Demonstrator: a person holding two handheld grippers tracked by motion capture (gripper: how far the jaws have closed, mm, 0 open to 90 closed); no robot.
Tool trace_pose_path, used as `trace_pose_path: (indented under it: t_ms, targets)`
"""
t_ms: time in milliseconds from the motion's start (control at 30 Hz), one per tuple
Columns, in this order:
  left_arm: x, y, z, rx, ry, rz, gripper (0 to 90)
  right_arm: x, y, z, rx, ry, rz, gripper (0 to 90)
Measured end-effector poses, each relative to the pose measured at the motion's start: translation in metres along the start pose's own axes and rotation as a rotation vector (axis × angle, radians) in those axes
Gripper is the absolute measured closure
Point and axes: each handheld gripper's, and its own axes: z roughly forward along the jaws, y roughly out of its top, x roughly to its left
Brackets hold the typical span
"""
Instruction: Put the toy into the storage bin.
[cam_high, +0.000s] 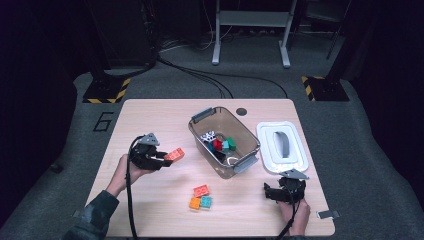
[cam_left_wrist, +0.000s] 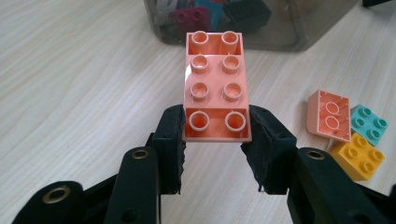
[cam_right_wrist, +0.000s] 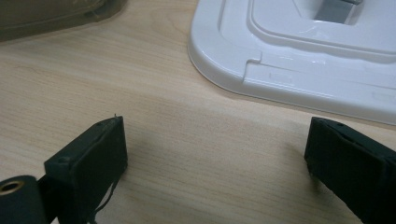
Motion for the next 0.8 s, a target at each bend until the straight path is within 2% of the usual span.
trace_pose_path:
  t_ms: [133,800]
  targets:
    - [0.004,0.003,-0.004,-0.010,0.007,-0.011,59.0,0.000,0.000,0.000,0.000,0.000,0.000,4.8]
    - [0.025,0.032,-0.026,0.007,0.038,-0.027,59.0,0.000,0.000,0.000,-0.001,-0.001,0.002,4.9]
